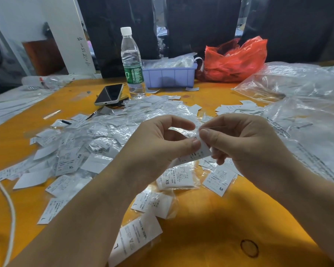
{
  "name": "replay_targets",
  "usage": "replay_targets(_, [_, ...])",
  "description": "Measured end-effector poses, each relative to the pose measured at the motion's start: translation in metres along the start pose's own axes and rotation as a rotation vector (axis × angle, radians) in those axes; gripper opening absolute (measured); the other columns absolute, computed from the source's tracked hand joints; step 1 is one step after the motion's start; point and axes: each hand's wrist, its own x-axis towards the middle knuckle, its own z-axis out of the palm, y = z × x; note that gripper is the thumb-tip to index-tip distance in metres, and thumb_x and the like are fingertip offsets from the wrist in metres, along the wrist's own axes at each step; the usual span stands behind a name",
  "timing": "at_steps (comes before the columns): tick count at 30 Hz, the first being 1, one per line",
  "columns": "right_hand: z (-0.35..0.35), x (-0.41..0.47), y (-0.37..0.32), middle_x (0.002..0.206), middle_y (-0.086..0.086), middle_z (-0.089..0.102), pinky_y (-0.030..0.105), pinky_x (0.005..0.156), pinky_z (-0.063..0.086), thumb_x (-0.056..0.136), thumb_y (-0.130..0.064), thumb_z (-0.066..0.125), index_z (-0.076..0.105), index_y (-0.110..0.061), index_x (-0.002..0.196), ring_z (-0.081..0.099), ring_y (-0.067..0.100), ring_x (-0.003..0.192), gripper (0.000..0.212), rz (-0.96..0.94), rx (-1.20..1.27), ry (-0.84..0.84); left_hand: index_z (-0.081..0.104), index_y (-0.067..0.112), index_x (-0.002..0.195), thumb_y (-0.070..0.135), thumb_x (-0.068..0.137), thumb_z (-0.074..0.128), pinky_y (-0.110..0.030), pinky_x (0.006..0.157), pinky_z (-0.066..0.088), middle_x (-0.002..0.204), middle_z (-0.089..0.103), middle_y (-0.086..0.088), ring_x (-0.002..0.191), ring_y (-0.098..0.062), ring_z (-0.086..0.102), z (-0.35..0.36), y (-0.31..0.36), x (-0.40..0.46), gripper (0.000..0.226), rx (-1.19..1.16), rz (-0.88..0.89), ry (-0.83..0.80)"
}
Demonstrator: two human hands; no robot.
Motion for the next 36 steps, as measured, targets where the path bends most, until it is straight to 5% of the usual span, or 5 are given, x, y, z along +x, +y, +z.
replay_targets(9, [0.0001,0.0007,0.0004,0.056,0.002,0.062,0.024,0.045,0.042,0.074,-0.030,0.070,0.073,-0.008,0.079,0.054,0.014,0.051,0.022,0.054,0.075,-0.065,0.068,0.021,0.103,0.022,0.060,0.078,-0.023,0.065,0.058,0.082,0.074,-0.013,0.077,-0.021,0.073,-0.0037,0.0028,-0.0002,0.045,0.009,-0.043,-0.083])
replay_targets(15, [0.0002,0.0012,0.0014,0.062,0.006,0.061,0.024,0.047,0.041,0.084,-0.022,0.067,0.072,-0.008,0.079,0.052,0.014,0.052,0.016,0.097,0.089,-0.075,0.067,0.021,0.107,0.022,0.062,0.079,-0.033,0.077,0.058,0.087,0.074,-0.014,0.084,-0.027,0.073,-0.0039,0.0026,-0.0004,0.046,0.014,-0.018,-0.102])
replay_targets(20, [0.0009,0.0034,0.0006,0.059,0.004,0.058,0.023,0.045,0.040,0.074,-0.022,0.071,0.073,-0.014,0.071,0.049,0.013,0.050,0.009,0.277,0.217,-0.087,0.065,0.019,0.109,0.019,0.063,0.078,-0.023,0.069,0.058,0.082,0.074,-0.011,0.076,-0.020,0.072,-0.0030,0.0025,-0.0013,0.048,-0.004,0.020,-0.102])
replay_targets(25, [0.0002,0.0051,-0.0014,0.058,0.002,0.056,0.021,0.042,0.038,0.064,-0.021,0.073,0.072,-0.016,0.065,0.047,0.012,0.051,0.005,0.420,0.313,-0.109,0.064,0.019,0.110,0.017,0.064,0.078,-0.039,0.080,0.059,0.085,0.073,-0.014,0.081,-0.028,0.072,-0.0016,0.0013,-0.0010,0.048,0.017,0.034,-0.105])
replay_targets(36, [-0.0065,0.0062,-0.0012,0.073,0.010,0.065,0.023,0.047,0.045,0.057,-0.018,0.079,0.075,-0.012,0.084,0.055,0.013,0.054,0.027,0.334,0.260,-0.162,0.066,0.025,0.104,0.029,0.067,0.076,-0.033,0.078,0.056,0.084,0.076,-0.001,0.081,-0.016,0.072,0.0003,-0.0007,0.0008,0.039,0.116,-0.014,-0.008])
